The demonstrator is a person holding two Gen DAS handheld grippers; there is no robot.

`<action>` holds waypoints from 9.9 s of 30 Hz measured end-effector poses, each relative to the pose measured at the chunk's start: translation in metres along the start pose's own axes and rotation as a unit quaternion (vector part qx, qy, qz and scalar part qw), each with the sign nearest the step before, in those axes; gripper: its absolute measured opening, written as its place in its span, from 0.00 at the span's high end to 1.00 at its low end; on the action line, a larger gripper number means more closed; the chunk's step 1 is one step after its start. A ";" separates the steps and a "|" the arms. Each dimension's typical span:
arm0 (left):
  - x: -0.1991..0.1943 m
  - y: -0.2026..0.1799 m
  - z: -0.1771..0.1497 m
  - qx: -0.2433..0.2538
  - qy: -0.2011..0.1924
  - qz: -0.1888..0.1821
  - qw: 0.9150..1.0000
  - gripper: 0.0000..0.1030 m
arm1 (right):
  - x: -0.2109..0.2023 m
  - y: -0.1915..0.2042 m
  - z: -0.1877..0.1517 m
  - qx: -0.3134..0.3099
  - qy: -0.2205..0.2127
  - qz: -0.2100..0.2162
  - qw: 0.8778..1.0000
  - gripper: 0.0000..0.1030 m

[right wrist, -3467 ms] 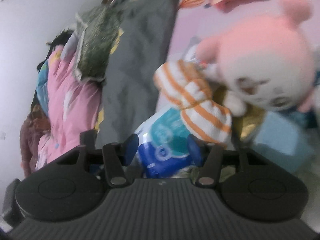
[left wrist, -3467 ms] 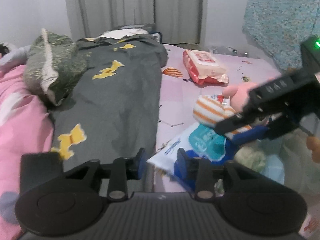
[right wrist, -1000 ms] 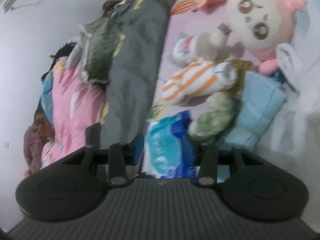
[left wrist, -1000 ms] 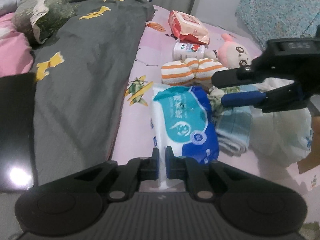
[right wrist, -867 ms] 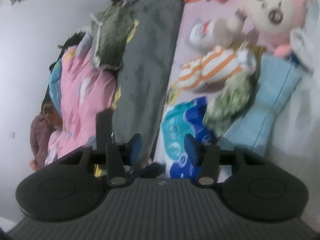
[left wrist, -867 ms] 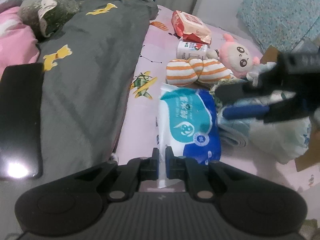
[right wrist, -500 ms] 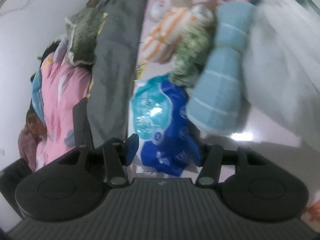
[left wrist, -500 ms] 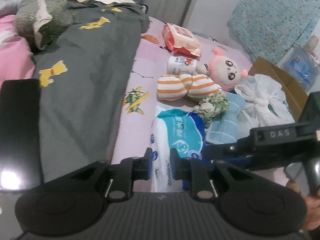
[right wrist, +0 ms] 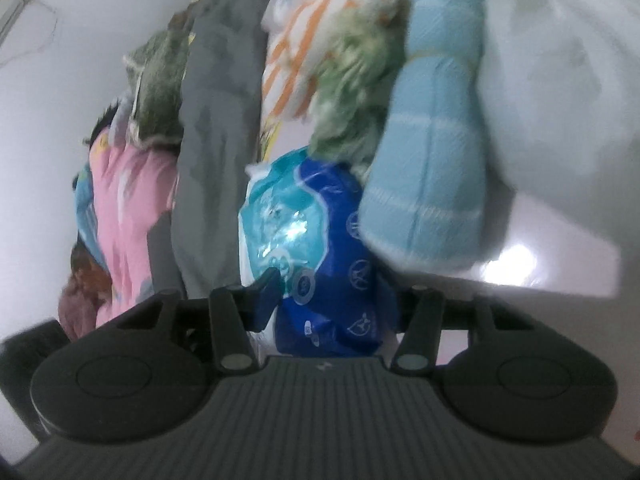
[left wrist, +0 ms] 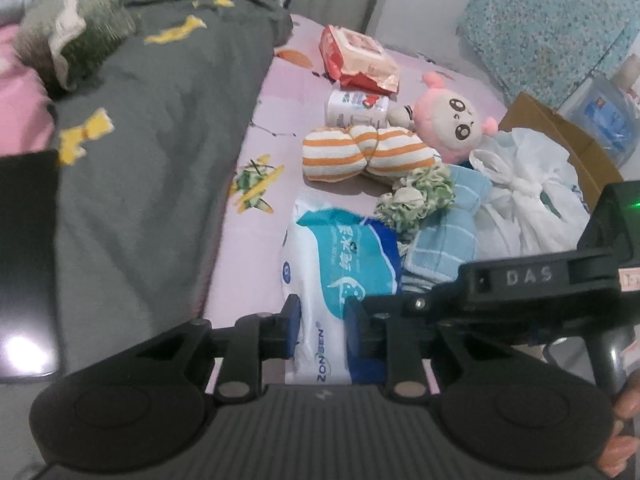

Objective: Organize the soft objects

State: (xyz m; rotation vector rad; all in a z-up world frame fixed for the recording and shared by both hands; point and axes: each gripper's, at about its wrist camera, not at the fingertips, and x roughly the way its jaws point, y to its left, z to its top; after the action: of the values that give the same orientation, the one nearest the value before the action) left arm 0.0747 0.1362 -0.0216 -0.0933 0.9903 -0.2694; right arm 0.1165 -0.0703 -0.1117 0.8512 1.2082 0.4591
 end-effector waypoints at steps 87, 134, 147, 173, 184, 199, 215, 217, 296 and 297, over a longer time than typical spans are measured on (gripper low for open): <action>0.003 -0.105 0.102 0.248 -0.039 0.229 0.941 0.19 | -0.310 -0.009 0.134 -0.167 -0.009 -0.304 0.938 0.43; 0.027 -0.103 0.008 0.108 -0.047 -0.004 0.993 0.44 | -0.128 0.051 0.101 -0.140 0.012 -0.032 0.990 0.48; 0.015 -0.094 0.015 0.113 -0.067 -0.002 0.991 0.39 | -0.130 0.072 0.137 -0.132 0.002 -0.061 0.989 0.42; 0.055 -0.008 0.103 -0.047 -0.087 0.037 0.994 0.41 | 0.062 0.148 0.254 -0.385 0.128 -0.180 0.896 0.22; 0.073 -0.008 0.107 -0.044 -0.070 0.024 0.996 0.50 | 0.096 0.130 0.253 -0.411 0.196 -0.180 0.872 0.31; 0.059 -0.066 0.112 0.043 -0.103 -0.025 0.993 0.49 | -0.067 0.099 0.280 -0.327 0.035 -0.150 0.932 0.15; 0.023 -0.093 0.047 0.102 -0.057 -0.021 0.993 0.49 | -0.148 0.054 0.169 -0.184 0.001 -0.017 0.983 0.25; 0.027 -0.093 0.041 0.099 -0.054 -0.010 0.994 0.52 | -0.141 0.053 0.153 -0.177 0.000 -0.009 0.984 0.27; 0.058 -0.141 0.143 0.023 -0.115 -0.073 0.990 0.35 | -0.110 0.051 0.249 -0.202 -0.004 -0.083 0.976 0.30; 0.049 -0.145 0.143 0.029 -0.121 -0.076 0.989 0.35 | -0.119 0.054 0.245 -0.203 -0.010 -0.074 0.976 0.30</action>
State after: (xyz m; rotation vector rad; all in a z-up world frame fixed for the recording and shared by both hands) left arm 0.1931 -0.0228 0.0454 -0.1452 0.7333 -0.4166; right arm 0.3161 -0.2012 0.0311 0.4122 1.0986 0.5511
